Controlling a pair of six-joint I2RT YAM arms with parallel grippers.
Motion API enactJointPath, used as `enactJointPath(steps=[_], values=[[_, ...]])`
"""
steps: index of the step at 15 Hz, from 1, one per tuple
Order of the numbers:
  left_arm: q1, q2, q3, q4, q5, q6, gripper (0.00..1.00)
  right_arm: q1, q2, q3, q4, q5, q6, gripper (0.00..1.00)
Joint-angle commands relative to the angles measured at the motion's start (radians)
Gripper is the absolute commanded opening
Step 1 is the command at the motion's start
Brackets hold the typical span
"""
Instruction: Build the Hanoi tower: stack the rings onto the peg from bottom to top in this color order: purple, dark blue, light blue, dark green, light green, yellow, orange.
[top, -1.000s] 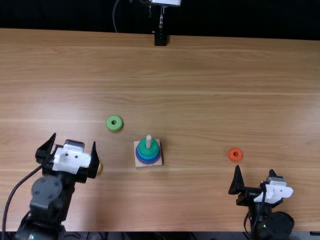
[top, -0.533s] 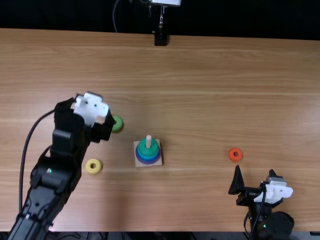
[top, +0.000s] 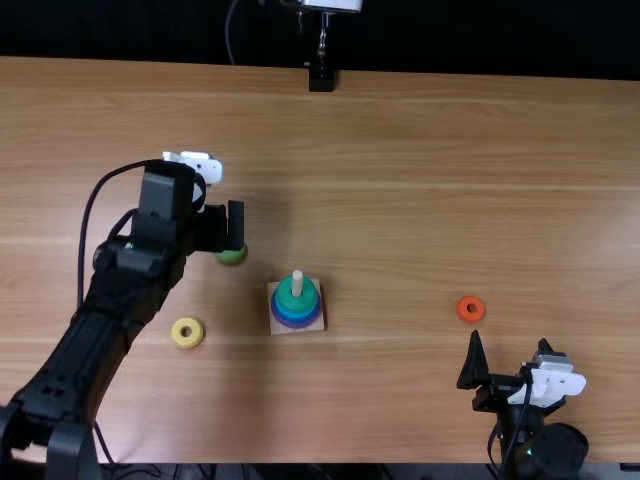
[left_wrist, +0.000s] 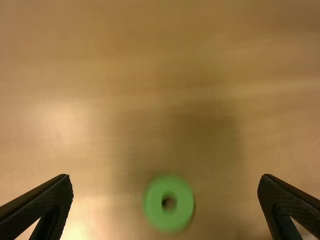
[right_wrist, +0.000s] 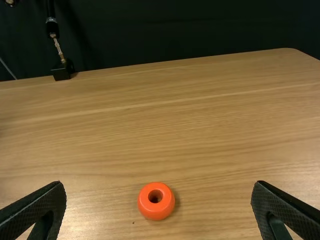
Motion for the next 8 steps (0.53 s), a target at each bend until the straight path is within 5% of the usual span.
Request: enactJointPath(steps=[1,3,4,8], values=[[-0.006,0.063,0.108,-0.099,-0.037,0.017,1.00,-0.007,-0.013,-0.072,-0.077,0.013,0.003,1.00],[-0.014,0.133,0.165,-0.163,-0.046,0.160,1.00,-0.007,-0.013,-0.072,-0.077,0.011,0.003,1.00],[-0.017,0.161,0.168,-0.165,-0.044,0.190,1.00,-0.007,-0.013,-0.072,-0.077,0.013,0.003,1.00],[-0.069,0.250,0.204,-0.174,-0.059,0.197,1.00,-0.007,-0.013,-0.072,-0.079,0.013,0.003,1.00]])
